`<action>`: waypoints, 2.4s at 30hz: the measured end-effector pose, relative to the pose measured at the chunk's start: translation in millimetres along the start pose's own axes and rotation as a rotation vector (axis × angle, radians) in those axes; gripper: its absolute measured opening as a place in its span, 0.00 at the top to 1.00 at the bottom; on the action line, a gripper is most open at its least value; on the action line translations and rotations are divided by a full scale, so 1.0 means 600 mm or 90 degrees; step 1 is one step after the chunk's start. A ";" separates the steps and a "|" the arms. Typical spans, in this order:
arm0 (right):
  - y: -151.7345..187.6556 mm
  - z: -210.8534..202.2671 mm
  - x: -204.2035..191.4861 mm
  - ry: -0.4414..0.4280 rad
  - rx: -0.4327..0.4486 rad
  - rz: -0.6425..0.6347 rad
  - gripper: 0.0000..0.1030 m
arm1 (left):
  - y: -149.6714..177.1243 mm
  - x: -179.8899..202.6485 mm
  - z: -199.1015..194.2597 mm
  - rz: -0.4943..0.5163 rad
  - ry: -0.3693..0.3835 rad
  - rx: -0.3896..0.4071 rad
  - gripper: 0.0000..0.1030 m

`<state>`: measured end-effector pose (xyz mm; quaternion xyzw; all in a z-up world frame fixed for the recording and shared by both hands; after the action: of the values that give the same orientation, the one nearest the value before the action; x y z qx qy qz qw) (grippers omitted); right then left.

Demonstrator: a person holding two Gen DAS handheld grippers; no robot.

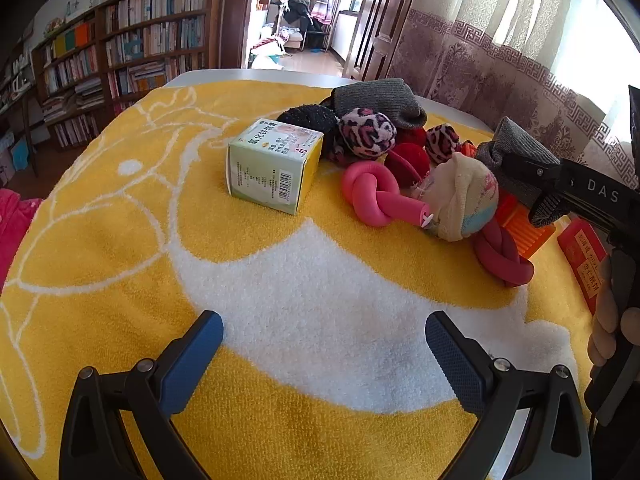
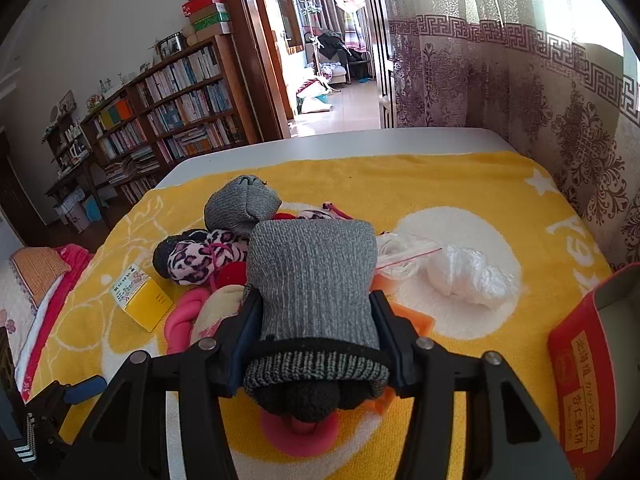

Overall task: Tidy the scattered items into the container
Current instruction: 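Grasp the cream-pink yarn ball with the left tool while the right carries the grey sock to the red box, then release the yarn ball into the red box with the left tool while the right drops the sock in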

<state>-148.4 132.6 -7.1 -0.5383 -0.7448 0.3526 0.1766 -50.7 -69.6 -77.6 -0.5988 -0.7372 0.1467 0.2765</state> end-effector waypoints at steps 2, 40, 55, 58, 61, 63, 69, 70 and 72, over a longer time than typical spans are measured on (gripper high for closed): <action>0.003 -0.014 -0.001 0.007 0.015 -0.002 0.52 | 0.001 0.002 0.000 0.000 0.000 0.002 0.00; 0.057 -0.169 0.114 0.049 0.139 0.107 0.52 | -0.116 0.158 0.093 0.089 0.010 0.028 0.50; 0.060 -0.246 0.142 0.109 0.183 0.125 0.52 | -0.122 0.150 0.005 0.059 0.112 0.098 0.52; 0.072 -0.276 0.178 0.147 0.185 0.152 0.52 | -0.116 0.169 -0.015 0.077 0.128 0.107 0.52; 0.088 -0.298 0.224 0.190 0.178 0.187 0.52 | -0.103 0.197 -0.028 0.098 0.146 0.106 0.52; 0.100 -0.309 0.252 0.212 0.172 0.212 0.52 | -0.095 0.220 -0.031 0.112 0.157 0.102 0.52; 0.129 -0.327 0.300 0.257 0.151 0.242 0.52 | -0.078 0.287 -0.054 0.158 0.195 0.096 0.52; 0.131 -0.328 0.306 0.262 0.147 0.243 0.52 | -0.076 0.301 -0.059 0.167 0.202 0.097 0.52; 0.136 -0.327 0.316 0.273 0.133 0.247 0.52 | -0.072 0.330 -0.066 0.187 0.218 0.097 0.52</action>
<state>-34.7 388.2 47.7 -0.7116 -0.5333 0.3327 0.3138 -88.0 106.0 24.1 -0.6931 -0.5716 0.1364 0.4175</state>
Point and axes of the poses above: each gripper's, at about its wrist camera, not at the fingertips, and z roughly the way its jaws point, x to its right, y to its underside, the point moved 2 cm from there along z, roughly the way its jaws point, and after that the axes turned 3 degrees about -z, right-handed, at the moved point
